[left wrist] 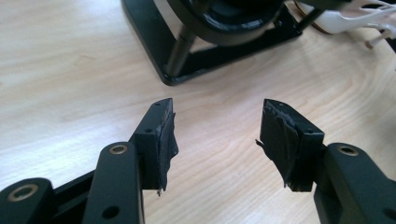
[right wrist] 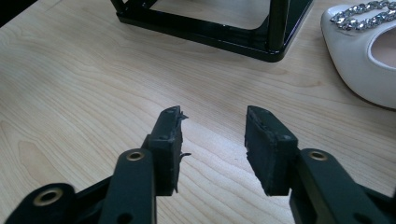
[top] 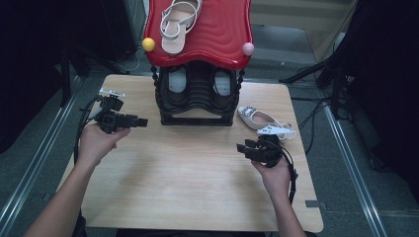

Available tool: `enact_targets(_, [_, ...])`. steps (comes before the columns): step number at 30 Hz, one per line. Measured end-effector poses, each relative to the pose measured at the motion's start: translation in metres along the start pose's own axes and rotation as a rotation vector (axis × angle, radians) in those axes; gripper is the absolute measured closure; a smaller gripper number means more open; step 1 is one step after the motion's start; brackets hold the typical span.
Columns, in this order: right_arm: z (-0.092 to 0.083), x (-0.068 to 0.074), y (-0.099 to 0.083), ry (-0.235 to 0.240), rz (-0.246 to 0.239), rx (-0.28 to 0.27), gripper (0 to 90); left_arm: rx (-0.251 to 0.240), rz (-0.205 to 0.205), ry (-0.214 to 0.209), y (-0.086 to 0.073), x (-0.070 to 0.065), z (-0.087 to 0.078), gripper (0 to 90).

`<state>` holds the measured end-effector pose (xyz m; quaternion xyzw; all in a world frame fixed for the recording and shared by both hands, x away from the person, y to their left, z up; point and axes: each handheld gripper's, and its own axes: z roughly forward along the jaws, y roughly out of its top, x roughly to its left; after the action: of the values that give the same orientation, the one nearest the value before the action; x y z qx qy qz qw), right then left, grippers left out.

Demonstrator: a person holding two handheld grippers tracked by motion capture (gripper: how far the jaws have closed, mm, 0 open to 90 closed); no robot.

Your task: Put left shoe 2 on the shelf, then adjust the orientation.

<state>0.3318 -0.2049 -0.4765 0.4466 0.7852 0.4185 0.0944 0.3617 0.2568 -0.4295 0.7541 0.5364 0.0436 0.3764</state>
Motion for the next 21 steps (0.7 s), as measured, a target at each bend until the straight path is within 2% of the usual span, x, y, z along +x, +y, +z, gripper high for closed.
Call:
enact_targets(6, [0.001,-0.004,0.007,-0.027,0.002,0.006,65.9,-0.002,-0.011,-0.035,-0.013,-0.002,0.006,45.3])
enact_targets(9, [0.002,-0.007,0.009,-0.035,0.013,0.009,69.9,0.005,-0.003,-0.026,-0.017,-0.003,0.008,45.3])
enact_targets(11, [0.003,-0.010,0.011,-0.038,0.018,0.012,73.0,0.011,-0.011,-0.041,-0.021,-0.002,0.008,45.2])
enact_targets(13, [0.002,-0.011,0.012,-0.047,0.021,0.016,75.5,0.010,-0.008,-0.035,-0.023,-0.002,0.008,45.0])
enact_targets(17, [0.000,-0.012,0.017,-0.056,0.015,0.015,83.7,0.010,-0.013,-0.047,-0.028,0.000,0.007,45.0])
enact_targets(19, [0.000,-0.016,0.020,-0.059,0.026,0.020,88.6,0.017,-0.007,-0.044,-0.030,0.000,0.008,45.0])
enact_targets(21, [-0.001,-0.021,0.023,-0.068,0.036,0.023,90.0,0.015,-0.002,-0.043,-0.031,-0.001,0.008,45.0])
